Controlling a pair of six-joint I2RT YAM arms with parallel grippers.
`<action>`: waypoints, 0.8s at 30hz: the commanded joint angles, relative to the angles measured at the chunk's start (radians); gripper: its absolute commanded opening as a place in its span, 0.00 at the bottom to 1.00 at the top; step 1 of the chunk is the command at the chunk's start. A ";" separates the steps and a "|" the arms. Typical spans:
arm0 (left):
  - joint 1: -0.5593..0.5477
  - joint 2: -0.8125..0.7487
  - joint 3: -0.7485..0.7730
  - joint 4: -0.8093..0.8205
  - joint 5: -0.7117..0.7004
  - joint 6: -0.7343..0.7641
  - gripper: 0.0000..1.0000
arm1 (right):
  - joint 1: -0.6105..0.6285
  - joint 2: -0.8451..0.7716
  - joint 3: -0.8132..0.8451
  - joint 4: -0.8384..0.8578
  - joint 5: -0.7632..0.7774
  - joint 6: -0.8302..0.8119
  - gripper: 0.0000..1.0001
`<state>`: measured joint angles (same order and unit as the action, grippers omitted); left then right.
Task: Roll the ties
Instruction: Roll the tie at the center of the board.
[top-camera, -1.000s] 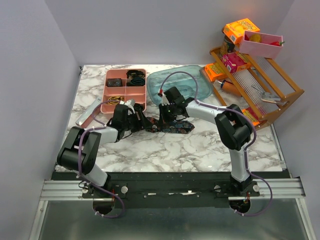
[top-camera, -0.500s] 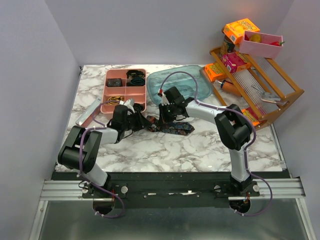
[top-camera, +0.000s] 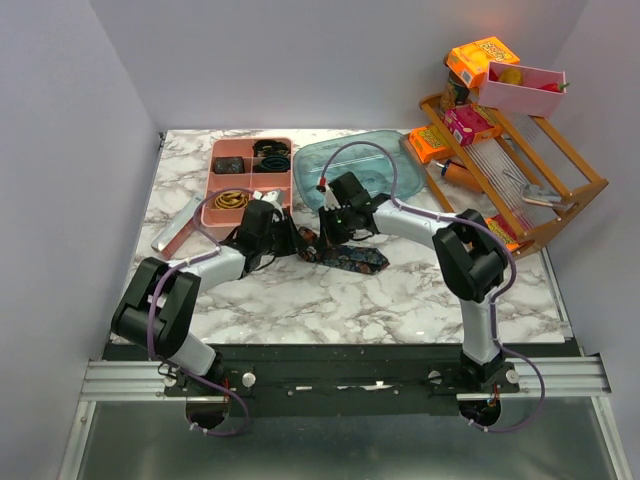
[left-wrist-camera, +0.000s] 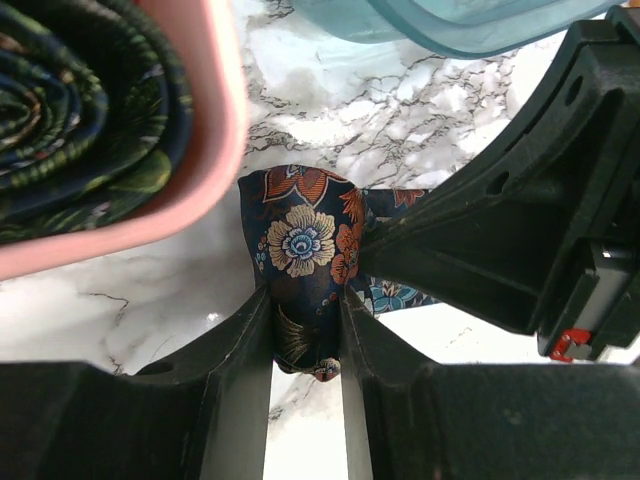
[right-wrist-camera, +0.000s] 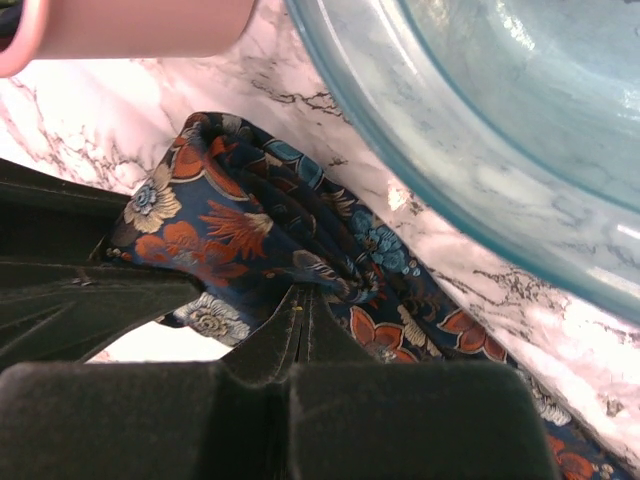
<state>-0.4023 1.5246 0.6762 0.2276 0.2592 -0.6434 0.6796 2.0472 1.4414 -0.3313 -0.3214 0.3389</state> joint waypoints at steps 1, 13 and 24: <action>-0.049 -0.037 0.080 -0.175 -0.165 0.094 0.31 | 0.018 -0.051 -0.009 -0.020 -0.004 -0.005 0.01; -0.207 0.014 0.263 -0.433 -0.488 0.171 0.31 | 0.018 -0.021 -0.001 -0.018 -0.007 -0.001 0.01; -0.305 0.109 0.413 -0.628 -0.751 0.212 0.31 | 0.018 -0.064 -0.036 -0.028 0.048 0.000 0.01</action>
<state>-0.6727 1.5940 1.0363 -0.2947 -0.3359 -0.4614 0.6884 2.0224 1.4303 -0.3389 -0.3153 0.3393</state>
